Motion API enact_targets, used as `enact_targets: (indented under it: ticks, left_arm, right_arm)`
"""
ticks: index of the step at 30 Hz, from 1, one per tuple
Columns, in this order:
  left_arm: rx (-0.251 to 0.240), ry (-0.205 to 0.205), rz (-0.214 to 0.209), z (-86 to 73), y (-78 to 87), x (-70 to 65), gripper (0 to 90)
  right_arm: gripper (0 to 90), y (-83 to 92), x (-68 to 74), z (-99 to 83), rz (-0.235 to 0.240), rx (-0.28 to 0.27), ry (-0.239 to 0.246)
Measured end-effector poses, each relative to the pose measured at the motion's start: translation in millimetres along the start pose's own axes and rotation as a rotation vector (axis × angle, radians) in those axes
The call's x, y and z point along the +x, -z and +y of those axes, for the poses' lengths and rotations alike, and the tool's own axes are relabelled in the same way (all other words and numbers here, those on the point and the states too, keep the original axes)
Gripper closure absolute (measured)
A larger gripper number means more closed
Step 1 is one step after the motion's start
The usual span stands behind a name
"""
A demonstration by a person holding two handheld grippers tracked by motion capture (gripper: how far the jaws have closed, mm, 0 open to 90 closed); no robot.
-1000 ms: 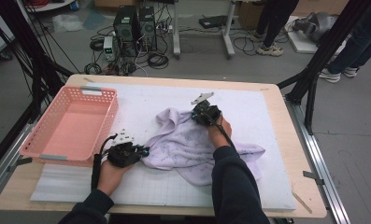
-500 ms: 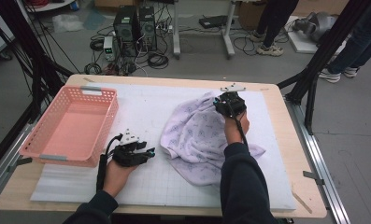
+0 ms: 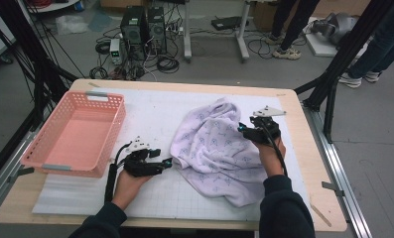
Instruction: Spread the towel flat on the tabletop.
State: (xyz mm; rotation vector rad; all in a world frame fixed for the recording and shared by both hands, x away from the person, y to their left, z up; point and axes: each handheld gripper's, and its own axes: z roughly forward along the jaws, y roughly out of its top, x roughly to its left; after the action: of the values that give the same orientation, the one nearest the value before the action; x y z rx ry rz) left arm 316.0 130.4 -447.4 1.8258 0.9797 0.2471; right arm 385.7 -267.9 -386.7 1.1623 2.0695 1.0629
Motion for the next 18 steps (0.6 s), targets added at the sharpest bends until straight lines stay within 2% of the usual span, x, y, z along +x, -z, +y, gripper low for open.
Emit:
enact_targets:
  ticks: [2,3,5,8,9,10,12,15,18]
  left_arm:
    - [0.007,0.004,-0.011,0.6,-2.3,-1.5,35.3]
    - [0.012,0.008,-0.019,1.0,-4.0,-2.4,35.3]
    - [0.029,0.010,-0.044,3.7,-13.2,-9.1,35.4]
    - [0.039,0.010,-0.059,6.1,-22.3,-15.6,35.5]
    - [0.039,0.015,-0.068,6.9,-33.5,-22.0,35.5]
    - [0.068,0.009,-0.065,8.7,-39.4,-25.0,35.4]
    - [0.086,-0.004,-0.066,11.1,-45.3,-28.2,34.2]
    - [0.087,-0.021,-0.063,21.8,-60.9,-38.2,34.2]
    - [0.130,-0.047,-0.044,31.2,-78.4,-46.5,34.6]
  right_arm:
    - [44.5,9.4,-2.4,-8.6,0.067,0.003,-0.031]
    - [42.4,14.4,-2.3,-12.1,0.078,0.021,-0.027]
    - [42.6,26.5,-1.6,-21.3,0.094,-0.005,-0.030]
    - [42.6,43.6,-2.6,-35.9,0.097,-0.038,-0.051]
    - [42.6,48.4,-2.9,-40.8,0.093,-0.053,-0.061]
    - [42.6,53.0,-3.6,-45.7,0.093,-0.064,-0.069]
    - [42.5,59.7,-4.6,-54.6,0.092,-0.082,-0.087]
    - [42.3,62.2,-8.2,-60.5,0.097,-0.084,-0.102]
    - [42.2,60.3,-10.0,-62.2,0.089,-0.087,-0.109]
